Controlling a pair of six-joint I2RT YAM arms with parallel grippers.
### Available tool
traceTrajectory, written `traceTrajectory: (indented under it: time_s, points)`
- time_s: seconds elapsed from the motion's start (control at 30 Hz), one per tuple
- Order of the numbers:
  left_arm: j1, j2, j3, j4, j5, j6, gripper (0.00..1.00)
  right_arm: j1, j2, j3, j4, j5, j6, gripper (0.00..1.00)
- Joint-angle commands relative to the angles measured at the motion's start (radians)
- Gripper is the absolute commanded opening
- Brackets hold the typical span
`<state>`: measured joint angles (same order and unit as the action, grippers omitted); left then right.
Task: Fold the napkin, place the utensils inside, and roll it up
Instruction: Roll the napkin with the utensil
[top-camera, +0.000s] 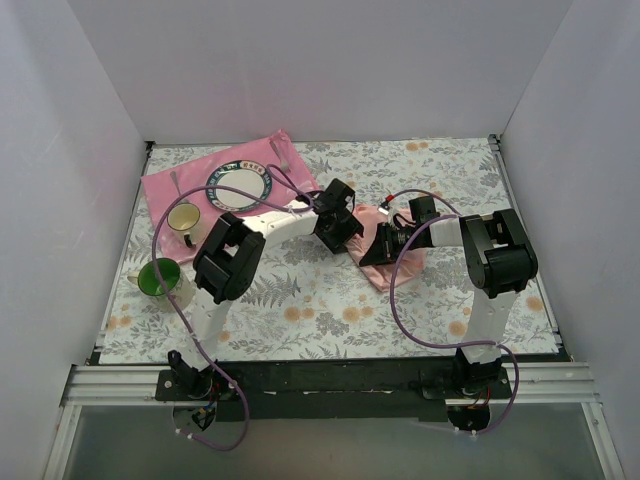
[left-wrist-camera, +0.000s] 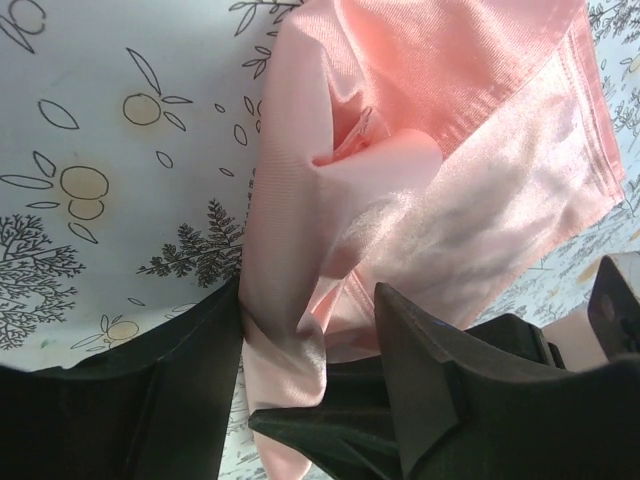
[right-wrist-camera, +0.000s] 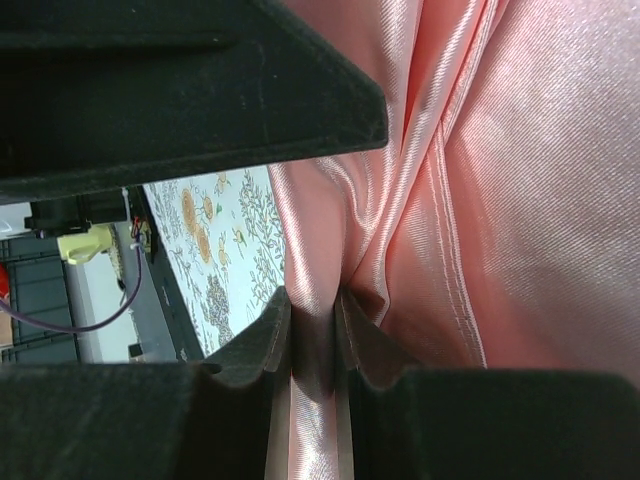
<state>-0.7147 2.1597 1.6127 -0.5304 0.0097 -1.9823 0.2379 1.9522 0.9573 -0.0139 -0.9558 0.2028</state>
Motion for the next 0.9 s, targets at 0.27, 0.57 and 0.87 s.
traceTrajectory:
  time_s: [0.27, 0.57, 0.87]
  points:
    - [-0.042, 0.111, 0.096, -0.212, -0.217, 0.048, 0.2, 0.017, -0.009, 0.009, -0.083, 0.133, -0.085, 0.03]
    - [-0.045, 0.098, 0.088, -0.281, -0.188, 0.028, 0.0, 0.066, -0.126, 0.027, -0.184, 0.396, -0.146, 0.35]
    - [-0.046, 0.077, 0.078, -0.324, -0.159, -0.027, 0.0, 0.214, -0.398, -0.008, -0.239, 0.836, -0.138, 0.53]
